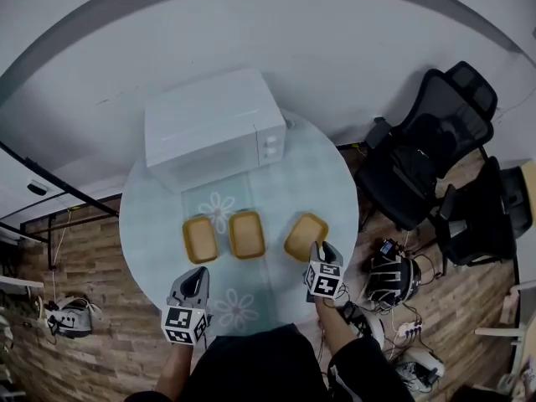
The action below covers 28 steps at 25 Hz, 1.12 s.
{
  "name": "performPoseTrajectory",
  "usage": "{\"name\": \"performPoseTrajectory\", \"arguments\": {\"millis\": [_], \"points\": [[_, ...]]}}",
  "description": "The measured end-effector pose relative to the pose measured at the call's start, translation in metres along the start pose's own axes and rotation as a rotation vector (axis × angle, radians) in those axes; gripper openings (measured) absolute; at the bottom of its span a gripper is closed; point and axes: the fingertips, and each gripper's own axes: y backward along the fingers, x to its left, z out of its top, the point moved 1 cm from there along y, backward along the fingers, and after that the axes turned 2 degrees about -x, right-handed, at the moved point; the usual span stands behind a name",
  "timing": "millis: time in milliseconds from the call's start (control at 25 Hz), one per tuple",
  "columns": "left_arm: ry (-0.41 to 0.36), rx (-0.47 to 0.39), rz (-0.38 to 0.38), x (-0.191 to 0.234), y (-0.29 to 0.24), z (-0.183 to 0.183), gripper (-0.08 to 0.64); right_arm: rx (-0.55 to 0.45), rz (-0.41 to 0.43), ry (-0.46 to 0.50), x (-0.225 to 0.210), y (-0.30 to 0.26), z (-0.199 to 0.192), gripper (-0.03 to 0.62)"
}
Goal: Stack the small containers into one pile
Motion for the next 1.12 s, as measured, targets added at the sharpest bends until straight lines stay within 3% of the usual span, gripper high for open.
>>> {"name": "performPoseTrajectory", "arguments": {"millis": [280,680,1120], "points": [[-0.005,0.019,-0.015,0.013,-0.005,-0.001,0.015,0.065,-0.084,-0.089,-0.019,-0.017,-0.021,0.089],[-0.003,0.047,-0.030,0.014,-0.013,-0.004,0.015,0.184,-0.140,-0.223,-0.036,-0.035,-0.061,0.089],[0.023,0.041,-0.014,0.018,-0.016,-0.007,0.015,0.241,-0.146,-0.247,-0.032,-0.043,-0.070,0.075]]}}
